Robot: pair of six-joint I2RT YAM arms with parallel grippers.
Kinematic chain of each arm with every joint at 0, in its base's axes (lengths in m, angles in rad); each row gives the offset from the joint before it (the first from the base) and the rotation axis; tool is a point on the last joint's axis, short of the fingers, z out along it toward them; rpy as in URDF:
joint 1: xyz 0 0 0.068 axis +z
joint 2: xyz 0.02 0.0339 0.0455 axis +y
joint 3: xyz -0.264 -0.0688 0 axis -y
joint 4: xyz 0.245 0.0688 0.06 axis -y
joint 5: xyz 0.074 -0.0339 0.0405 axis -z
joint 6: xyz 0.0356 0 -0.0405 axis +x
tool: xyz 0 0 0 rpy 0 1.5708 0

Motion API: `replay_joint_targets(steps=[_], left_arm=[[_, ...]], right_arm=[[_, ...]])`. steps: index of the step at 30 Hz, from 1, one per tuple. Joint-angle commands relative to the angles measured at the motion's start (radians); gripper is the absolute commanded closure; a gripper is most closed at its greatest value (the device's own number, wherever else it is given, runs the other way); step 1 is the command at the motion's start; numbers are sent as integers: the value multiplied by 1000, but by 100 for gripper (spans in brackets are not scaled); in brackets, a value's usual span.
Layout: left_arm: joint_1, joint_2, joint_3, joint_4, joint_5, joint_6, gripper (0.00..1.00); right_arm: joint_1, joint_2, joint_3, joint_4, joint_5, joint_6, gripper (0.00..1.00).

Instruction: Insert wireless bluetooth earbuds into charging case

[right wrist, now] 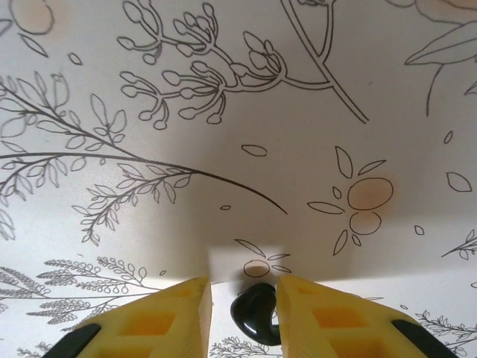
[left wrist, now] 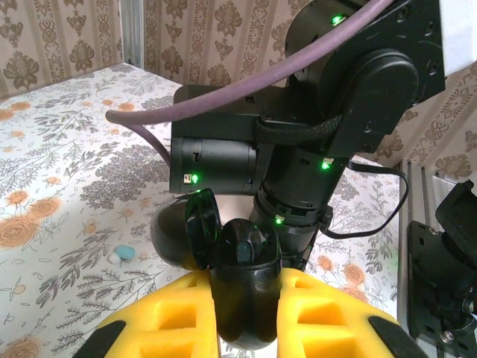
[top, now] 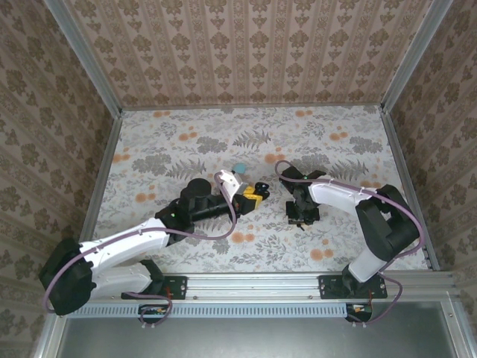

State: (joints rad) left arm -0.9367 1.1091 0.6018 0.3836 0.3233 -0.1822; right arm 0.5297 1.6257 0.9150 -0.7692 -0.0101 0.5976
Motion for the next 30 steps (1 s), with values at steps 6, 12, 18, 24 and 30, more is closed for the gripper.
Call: replay_joint_targets(steps=[6, 12, 18, 24, 30], left_arm=[[-8, -20, -13, -10, -9, 20, 100], [-9, -20, -13, -9, -8, 18, 100], [-9, -21, -13, -5, -8, 18, 100], [-9, -23, -10, -9, -10, 18, 100], [-9, -16, 6, -16, -16, 31, 100]], right_arm=[[16, 13, -12, -59, 24, -5, 71], [18, 18, -13, -71, 27, -9, 75], [18, 31, -3, -64, 29, -10, 81], [18, 16, 11, -52, 23, 8, 85], [18, -84, 17, -40, 33, 32, 87]])
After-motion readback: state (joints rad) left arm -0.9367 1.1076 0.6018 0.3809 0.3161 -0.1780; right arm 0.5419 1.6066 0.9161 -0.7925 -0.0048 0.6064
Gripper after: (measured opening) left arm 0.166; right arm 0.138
